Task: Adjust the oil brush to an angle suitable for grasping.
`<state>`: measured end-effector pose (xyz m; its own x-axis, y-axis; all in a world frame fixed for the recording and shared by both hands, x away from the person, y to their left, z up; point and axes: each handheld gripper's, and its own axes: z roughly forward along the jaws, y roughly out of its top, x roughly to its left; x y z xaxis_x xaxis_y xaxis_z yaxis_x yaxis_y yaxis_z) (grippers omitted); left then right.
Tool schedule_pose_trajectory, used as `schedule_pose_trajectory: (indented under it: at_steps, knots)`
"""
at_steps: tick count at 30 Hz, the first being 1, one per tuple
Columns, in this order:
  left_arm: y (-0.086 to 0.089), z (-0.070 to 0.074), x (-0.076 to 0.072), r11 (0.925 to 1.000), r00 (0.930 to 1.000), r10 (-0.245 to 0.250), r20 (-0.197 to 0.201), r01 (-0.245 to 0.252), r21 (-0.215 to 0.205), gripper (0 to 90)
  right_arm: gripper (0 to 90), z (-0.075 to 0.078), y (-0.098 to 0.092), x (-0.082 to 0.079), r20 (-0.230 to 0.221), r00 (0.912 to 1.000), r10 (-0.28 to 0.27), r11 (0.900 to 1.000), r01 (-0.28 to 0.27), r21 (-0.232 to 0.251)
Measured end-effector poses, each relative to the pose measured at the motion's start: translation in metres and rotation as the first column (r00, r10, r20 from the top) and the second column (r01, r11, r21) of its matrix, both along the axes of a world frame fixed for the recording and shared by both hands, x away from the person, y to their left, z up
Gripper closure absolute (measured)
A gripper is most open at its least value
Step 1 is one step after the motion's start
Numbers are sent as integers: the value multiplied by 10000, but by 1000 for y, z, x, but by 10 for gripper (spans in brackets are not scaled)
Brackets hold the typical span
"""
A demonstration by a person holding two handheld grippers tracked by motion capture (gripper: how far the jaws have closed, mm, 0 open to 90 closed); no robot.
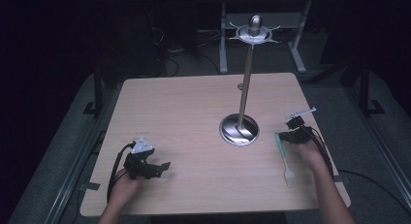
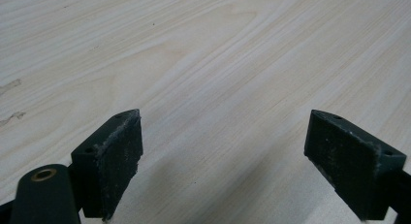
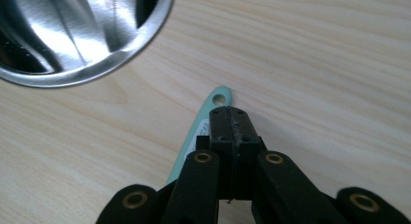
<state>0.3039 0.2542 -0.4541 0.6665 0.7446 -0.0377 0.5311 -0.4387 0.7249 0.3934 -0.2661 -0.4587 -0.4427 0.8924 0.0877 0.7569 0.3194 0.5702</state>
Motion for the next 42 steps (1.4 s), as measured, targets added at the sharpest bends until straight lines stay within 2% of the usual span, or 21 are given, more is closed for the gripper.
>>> schedule_pose_trajectory:
  at_steps: [8,9,10,14,22,23,32,37,42]
  knots:
    - [0,0,0,10000,10000,-4,-5,4,0,133,900,0,14,-1,57,9985,548,9984,-549,107]
    - [0,0,0,10000,10000,-7,-3,7,6,133,900,1,15,-2,-95,9986,520,9983,-517,268]
    - [0,0,0,10000,10000,3,-6,-3,-9,133,900,0,16,-2,-8,9977,683,9972,-683,294]
    - [0,0,0,10000,10000,18,-16,-18,-26,133,900,0,23,-3,66,9950,994,9948,-995,225]
    - [0,0,0,10000,10000,-13,-11,13,0,133,900,2,34,-6,-59,9894,1449,9890,-1447,291]
    - [0,0,0,10000,10000,-23,-11,23,-2,133,900,3,37,-7,-72,9856,1689,9854,-1687,215]
    - [1,0,0,10000,10000,-35,48,35,-5,133,900,4,48,-11,-251,9726,2311,9729,-2307,167]
    - [1,0,0,10000,10000,-37,64,37,11,133,900,5,54,-13,-311,9585,2832,9590,-2832,47]
    - [1,0,0,10000,10000,-38,66,38,8,133,900,6,59,-17,-451,9502,3084,9512,-3087,11]
